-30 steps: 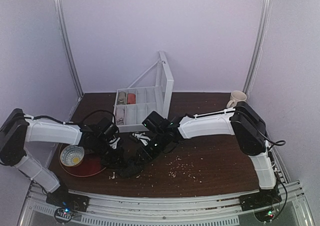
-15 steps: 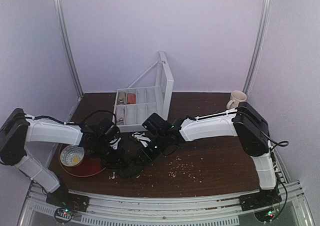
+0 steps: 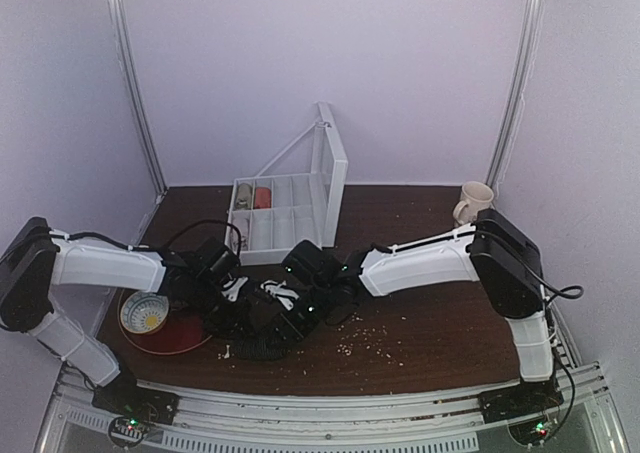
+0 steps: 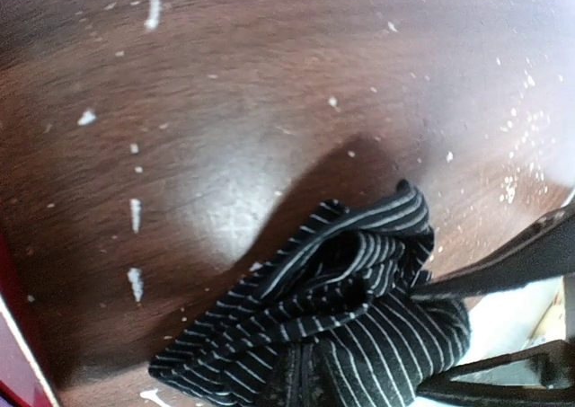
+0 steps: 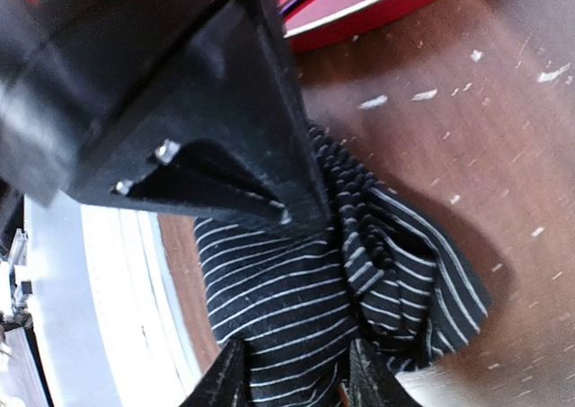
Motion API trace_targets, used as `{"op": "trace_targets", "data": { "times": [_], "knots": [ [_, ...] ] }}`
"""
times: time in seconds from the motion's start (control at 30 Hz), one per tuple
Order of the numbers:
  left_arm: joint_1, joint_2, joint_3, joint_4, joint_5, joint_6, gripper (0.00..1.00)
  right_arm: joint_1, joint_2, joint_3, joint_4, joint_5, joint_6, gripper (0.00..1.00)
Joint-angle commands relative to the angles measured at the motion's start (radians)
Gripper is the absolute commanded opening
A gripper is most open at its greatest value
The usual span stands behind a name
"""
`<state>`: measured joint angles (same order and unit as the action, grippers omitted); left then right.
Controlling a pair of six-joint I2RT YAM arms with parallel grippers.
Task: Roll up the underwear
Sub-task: Roll the underwear at the center of the board.
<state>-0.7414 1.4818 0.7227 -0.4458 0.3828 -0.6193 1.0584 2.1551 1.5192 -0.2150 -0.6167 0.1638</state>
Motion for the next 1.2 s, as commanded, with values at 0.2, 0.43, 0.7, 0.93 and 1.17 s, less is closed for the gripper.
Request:
{"op": "trace_targets", "data": {
  "times": [0.2,0.43,0.7,0.93,1.17],
  "knots": [
    [-0.010,0.006,-0.027,-0.016,0.053,0.130,0.05,0.031,-0.152,-0.204,0.195,0.187,0.061,0.39],
    [-0.010,0.014,-0.032,-0.027,0.056,0.136,0.05,0.049,-0.268,-0.333,0.313,0.334,-0.054,0.42],
    [-0.011,0.021,-0.032,-0.017,0.057,0.130,0.05,0.135,-0.288,-0.411,0.421,0.464,-0.313,0.46],
    [-0.010,0.028,-0.032,-0.011,0.063,0.122,0.05,0.174,-0.238,-0.345,0.369,0.509,-0.430,0.48],
    [-0.010,0.030,-0.036,-0.003,0.069,0.115,0.05,0.194,-0.193,-0.311,0.344,0.504,-0.498,0.50]
  ]
}}
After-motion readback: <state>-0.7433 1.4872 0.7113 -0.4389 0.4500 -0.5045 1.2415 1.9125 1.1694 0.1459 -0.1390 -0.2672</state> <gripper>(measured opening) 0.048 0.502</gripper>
